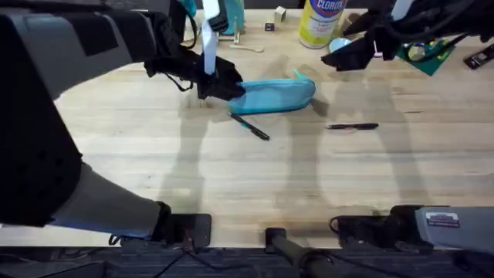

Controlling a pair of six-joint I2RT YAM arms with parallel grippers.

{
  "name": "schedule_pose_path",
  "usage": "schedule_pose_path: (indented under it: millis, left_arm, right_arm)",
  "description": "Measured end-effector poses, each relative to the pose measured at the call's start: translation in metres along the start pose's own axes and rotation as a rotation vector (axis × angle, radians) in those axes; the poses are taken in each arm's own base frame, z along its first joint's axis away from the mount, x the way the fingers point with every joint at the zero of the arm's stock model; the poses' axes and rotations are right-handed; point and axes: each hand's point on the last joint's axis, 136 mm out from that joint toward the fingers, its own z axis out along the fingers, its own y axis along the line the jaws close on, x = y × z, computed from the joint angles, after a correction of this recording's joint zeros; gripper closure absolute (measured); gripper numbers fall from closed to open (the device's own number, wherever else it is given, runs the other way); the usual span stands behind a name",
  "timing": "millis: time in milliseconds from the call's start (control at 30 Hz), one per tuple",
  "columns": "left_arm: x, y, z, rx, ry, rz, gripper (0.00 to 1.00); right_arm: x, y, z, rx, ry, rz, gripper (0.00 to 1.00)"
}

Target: Unzip the bag, pick up the pens from the table one at a time and place them inside, then zip the bag closed.

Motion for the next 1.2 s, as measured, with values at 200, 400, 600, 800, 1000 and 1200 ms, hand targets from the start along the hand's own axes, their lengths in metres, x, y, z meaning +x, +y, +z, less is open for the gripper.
schedule_pose_path:
  millis: [200,400,600,800,1000,1200]
  left_arm:
    - [0.0,0.0,0.0,0.0,0.0,0.0,0.958]
    - [0.0,0.0,0.0,0.0,0.0,0.0,0.958]
    - [0.0,0.0,0.0,0.0,0.0,0.0,0.958]
    - [0.0,0.0,0.0,0.0,0.0,0.0,0.958]
    - [0.0,0.0,0.0,0.0,0.0,0.0,0.958]
    - [0.0,0.0,0.0,0.0,0.0,0.0,0.958]
  right_arm:
    - [0.002,0.018,0.006,-0.054,0.029,0.101,0.006]
    - [0.007,0.056,0.011,-0.184,0.077,0.165,0.006]
    - [0.011,0.07,0.011,-0.232,0.103,0.196,0.006]
    - [0.008,0.068,0.011,-0.224,0.099,0.219,0.005]
    - [-0.014,0.049,-0.002,-0.116,0.097,0.335,0.006]
    - [-0.04,0.03,-0.024,0.021,0.089,0.471,0.006]
